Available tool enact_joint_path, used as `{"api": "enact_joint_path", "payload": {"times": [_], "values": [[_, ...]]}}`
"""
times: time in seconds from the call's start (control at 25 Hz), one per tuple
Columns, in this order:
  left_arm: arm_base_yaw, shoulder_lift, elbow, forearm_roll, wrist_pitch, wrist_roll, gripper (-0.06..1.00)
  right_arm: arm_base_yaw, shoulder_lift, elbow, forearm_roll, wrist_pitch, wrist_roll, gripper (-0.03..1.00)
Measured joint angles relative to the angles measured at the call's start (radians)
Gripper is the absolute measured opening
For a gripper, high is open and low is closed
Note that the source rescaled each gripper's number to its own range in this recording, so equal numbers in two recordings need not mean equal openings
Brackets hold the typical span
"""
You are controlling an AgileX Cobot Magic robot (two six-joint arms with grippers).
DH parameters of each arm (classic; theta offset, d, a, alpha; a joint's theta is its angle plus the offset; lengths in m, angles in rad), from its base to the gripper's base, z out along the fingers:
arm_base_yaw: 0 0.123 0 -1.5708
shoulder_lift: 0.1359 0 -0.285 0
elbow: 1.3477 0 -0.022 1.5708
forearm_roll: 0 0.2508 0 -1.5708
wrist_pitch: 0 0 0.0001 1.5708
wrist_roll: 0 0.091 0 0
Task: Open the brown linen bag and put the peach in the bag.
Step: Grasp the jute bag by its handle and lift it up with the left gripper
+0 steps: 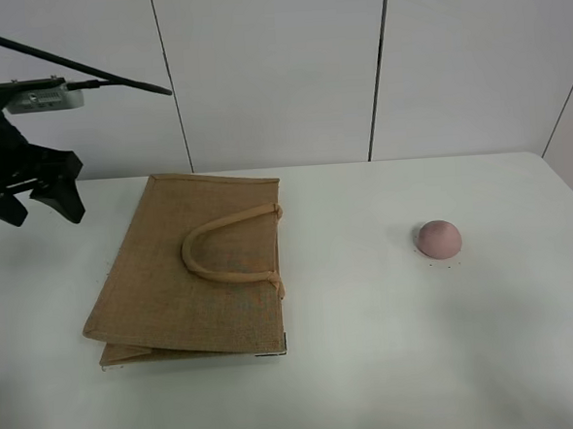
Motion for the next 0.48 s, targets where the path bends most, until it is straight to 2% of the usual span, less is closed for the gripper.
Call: {"api": "enact_joint_path", "payload": {"times": [0.2, 0.48], "values": [[-0.019, 0.160, -0.131, -0.040, -0.001, -0.025, 0.97, 0.000, 0.000, 0.000, 0.000, 0.000, 0.000, 1.00], [-0.145, 0.335, -0.294, -0.050, -0.001, -0.095, 0.97, 0.000, 0.000, 0.000, 0.000, 0.000, 0.000, 1.00]]}}
